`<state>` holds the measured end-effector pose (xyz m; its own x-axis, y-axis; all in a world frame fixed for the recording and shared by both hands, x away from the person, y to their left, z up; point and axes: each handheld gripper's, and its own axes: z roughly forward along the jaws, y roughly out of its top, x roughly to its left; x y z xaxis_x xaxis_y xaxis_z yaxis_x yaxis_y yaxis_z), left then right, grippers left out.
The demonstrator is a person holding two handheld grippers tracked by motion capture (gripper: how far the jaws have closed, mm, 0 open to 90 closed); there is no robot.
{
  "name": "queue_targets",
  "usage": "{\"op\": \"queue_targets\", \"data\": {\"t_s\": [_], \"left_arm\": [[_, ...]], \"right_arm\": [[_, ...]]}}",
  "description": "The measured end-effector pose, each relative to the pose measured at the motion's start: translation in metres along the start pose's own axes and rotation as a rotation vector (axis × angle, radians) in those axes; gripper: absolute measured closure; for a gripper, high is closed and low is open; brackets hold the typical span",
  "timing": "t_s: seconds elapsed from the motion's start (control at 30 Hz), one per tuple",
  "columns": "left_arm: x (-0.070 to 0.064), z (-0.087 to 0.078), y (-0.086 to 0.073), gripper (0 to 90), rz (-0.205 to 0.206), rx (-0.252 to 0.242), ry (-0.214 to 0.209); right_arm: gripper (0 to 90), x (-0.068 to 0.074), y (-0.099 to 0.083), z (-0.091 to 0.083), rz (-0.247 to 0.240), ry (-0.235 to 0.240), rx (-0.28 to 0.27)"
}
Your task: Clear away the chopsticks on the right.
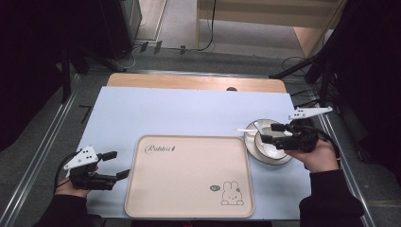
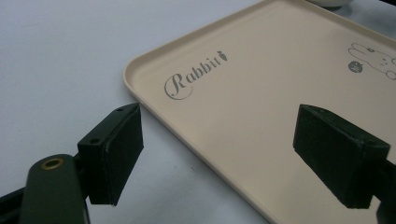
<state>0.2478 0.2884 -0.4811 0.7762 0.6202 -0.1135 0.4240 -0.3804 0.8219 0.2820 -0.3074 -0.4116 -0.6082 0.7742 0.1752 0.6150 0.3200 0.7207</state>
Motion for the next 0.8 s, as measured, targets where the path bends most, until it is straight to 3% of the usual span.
{"op": "queue_targets", "data": {"t_s": [0.23, 0.27, 0.3, 0.33, 0.37, 0.43, 0.47, 0.57, 0.67, 0.73, 0.8], "left_arm": [[0.000, 0.000, 0.000, 16.4, -0.002, 0.000, 0.000], [0.000, 0.000, 0.000, 16.4, -0.001, 0.003, 0.002], [-0.001, 0.000, 0.000, 16.4, 0.000, 0.001, 0.000], [-0.001, 0.000, 0.000, 16.4, 0.002, 0.002, -0.001], [-0.001, 0.000, 0.001, 16.4, 0.002, 0.002, 0.000], [-0.001, 0.000, 0.001, 16.4, 0.001, 0.000, -0.001], [-0.001, 0.000, 0.001, 16.4, 0.001, -0.001, 0.000], [-0.001, 0.000, 0.000, 16.4, 0.001, -0.002, 0.000], [-0.001, 0.000, 0.001, 16.4, -0.001, -0.003, -0.002], [-0.001, 0.001, 0.001, 16.4, 0.001, -0.001, -0.002], [-0.001, 0.001, 0.001, 16.4, 0.002, 0.001, -0.004]], "right_arm": [[42.5, -0.022, 0.001, -0.001, 0.033, -0.027, -0.010], [49.7, -0.029, 0.001, -0.001, 0.053, -0.012, -0.022], [49.7, -0.029, 0.001, -0.001, 0.053, -0.012, -0.022], [57.9, -0.038, -0.001, 0.000, 0.084, -0.038, -0.023], [57.9, -0.041, -0.002, 0.001, 0.093, -0.064, -0.019], [71.2, -0.051, -0.008, 0.003, 0.106, -0.095, -0.021], [71.2, -0.051, -0.008, 0.003, 0.106, -0.095, -0.021], [87.6, -0.074, -0.024, 0.003, 0.181, -0.142, -0.044], [90.0, -0.087, -0.033, 0.005, 0.209, -0.160, -0.072], [90.0, -0.102, -0.043, 0.012, 0.261, -0.185, -0.056], [90.0, -0.105, -0.045, 0.015, 0.270, -0.187, -0.044]]}}
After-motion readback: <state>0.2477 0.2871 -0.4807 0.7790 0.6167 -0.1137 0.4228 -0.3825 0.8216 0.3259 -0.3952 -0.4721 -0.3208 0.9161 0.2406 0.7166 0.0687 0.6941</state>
